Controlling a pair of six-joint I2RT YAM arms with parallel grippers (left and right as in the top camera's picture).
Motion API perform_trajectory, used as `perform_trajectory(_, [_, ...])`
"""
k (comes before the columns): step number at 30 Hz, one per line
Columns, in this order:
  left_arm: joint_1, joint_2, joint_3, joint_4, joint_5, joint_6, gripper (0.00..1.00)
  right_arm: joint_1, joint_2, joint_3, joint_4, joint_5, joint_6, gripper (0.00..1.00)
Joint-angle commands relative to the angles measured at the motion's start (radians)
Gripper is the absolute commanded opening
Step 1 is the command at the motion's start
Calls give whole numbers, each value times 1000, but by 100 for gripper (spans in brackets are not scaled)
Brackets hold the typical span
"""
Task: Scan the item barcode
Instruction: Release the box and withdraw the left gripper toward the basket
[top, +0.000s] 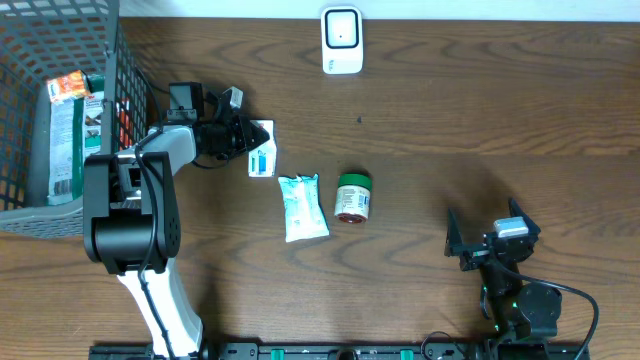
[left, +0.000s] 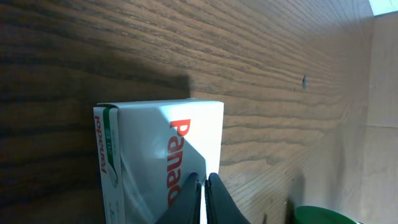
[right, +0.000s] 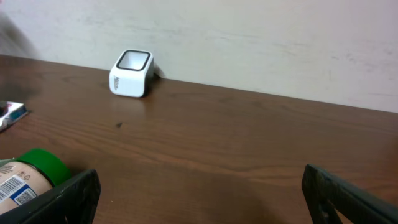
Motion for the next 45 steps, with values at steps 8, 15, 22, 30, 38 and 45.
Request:
perform_trajectory(8, [-2,-309,28,-7,1,-82,8,3,-4,-1,-3,2,4,99])
perform_trajectory(15, [40,-681,285,-432,-423,-117,13,3,-4,-1,-4,2,4,99])
perform_trajectory(22, [204,-658,753,-883,-861,-90,57,3,-4,-1,-4,3,4,99])
perform_trajectory(30, [438,-549,772,-898,-890,-80,73,3,-4,-1,-4,2,4,99])
perform_trajectory(38, [463,-315,771,-919,-890,12,81,3,-4,-1,-4,3,4,99])
perform_trajectory(45, [463,-78,770,-946,-890,124,82,3,-4,-1,-4,2,4,99])
